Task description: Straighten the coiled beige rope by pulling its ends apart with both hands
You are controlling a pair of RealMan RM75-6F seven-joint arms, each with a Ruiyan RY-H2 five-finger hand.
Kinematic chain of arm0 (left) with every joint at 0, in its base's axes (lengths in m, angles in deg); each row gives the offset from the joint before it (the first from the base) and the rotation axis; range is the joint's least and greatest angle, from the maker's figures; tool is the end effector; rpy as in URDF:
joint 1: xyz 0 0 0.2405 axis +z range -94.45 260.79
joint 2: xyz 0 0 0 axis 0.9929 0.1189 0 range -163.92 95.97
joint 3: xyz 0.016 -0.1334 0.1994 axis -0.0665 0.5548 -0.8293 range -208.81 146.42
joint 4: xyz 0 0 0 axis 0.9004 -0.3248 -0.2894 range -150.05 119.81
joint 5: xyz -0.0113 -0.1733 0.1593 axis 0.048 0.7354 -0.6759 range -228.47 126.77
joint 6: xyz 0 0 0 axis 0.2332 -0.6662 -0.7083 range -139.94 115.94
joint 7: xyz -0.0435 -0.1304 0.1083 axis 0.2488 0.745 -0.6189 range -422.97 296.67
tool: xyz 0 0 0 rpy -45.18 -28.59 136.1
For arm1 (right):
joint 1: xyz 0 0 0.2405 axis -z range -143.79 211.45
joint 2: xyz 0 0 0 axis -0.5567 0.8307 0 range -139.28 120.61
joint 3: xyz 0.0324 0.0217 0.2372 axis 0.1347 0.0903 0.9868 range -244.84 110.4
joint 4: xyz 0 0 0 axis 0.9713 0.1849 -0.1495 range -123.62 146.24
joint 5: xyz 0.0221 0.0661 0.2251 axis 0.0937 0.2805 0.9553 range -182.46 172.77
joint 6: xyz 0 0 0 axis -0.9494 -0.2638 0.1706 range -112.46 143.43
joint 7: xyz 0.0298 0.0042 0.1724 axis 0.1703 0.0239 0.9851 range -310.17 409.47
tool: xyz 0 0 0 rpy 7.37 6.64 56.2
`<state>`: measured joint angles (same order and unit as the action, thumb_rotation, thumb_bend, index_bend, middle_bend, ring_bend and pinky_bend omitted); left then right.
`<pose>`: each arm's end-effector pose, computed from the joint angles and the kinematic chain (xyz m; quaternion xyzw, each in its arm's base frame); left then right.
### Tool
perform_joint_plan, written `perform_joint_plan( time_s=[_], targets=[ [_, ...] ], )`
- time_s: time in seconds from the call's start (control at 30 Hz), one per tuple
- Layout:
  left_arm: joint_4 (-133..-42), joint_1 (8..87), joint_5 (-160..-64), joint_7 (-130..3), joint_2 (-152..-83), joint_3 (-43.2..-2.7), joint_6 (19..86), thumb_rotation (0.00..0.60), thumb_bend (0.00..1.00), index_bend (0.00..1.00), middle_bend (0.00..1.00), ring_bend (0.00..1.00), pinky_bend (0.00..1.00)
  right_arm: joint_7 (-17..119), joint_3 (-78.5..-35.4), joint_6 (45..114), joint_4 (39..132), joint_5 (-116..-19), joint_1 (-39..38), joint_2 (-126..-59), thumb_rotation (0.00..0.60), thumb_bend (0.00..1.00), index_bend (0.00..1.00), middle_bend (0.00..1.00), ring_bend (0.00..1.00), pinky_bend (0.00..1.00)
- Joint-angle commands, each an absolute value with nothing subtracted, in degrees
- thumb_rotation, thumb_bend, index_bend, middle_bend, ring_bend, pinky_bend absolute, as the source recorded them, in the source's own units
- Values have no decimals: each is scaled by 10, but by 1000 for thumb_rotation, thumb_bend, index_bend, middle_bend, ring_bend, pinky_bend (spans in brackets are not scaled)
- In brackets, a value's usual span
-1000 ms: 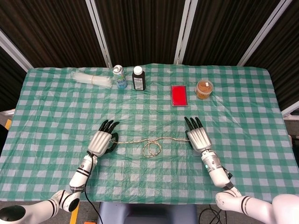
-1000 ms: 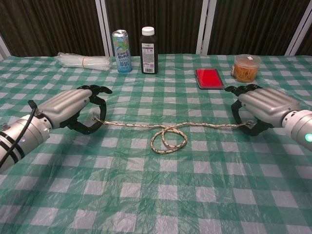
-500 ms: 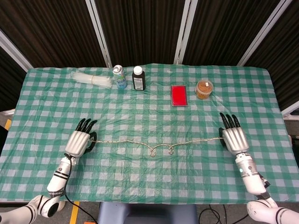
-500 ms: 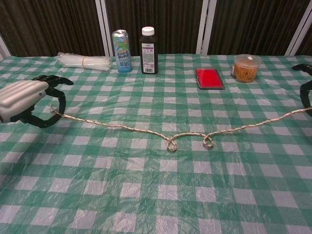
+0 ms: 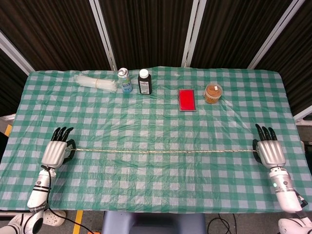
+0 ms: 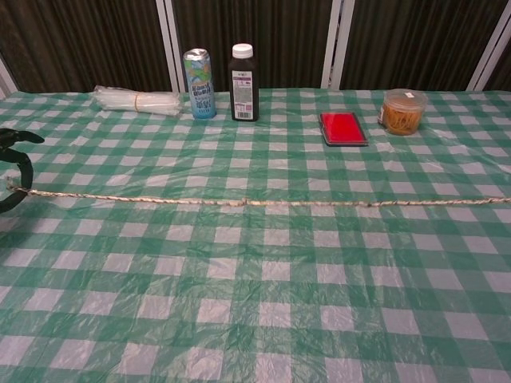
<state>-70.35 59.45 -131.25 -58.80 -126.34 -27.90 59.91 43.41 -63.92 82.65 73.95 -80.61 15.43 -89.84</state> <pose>-0.3130 0.3304 0.0103 -0.6588 -0.3571 -0.3744 0.5461 -0.3725 -0.3037 0.0704 0.6658 -0.3441 0.2439 0.6155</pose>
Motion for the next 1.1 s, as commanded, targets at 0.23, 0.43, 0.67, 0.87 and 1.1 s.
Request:
perform_joint_plan(
  time_s=[0.23,0.43,0.67,0.87,1.1],
  targets=[
    [-662,600,-1310,-555,-1273,-280,571,600,470,620,92,0,17,460,-645,809,698,-812,161,-919,600,631,791,100,0,0],
    [-643,600,-1316,-543,-1284,-284,562,600,469,617,93,0,16,461,-646,798,677,-817,159,-934,600,631,791,100,0,0],
    [-629,600,-1324,-534,-1295,-294,543,600,466,541,90,0,16,462,-650,786,665,-825,157,-944,600,631,716,100,0,0],
    [-644,600,-1331,-530,-1287,-303,528,600,465,268,56,0,16,460,-654,772,667,-827,156,-942,600,630,442,74,0,0],
    [-701,615,-1337,-525,-1245,-303,553,600,464,2,5,0,18,454,-649,780,713,-818,169,-911,600,580,88,0,0,0]
  ],
)
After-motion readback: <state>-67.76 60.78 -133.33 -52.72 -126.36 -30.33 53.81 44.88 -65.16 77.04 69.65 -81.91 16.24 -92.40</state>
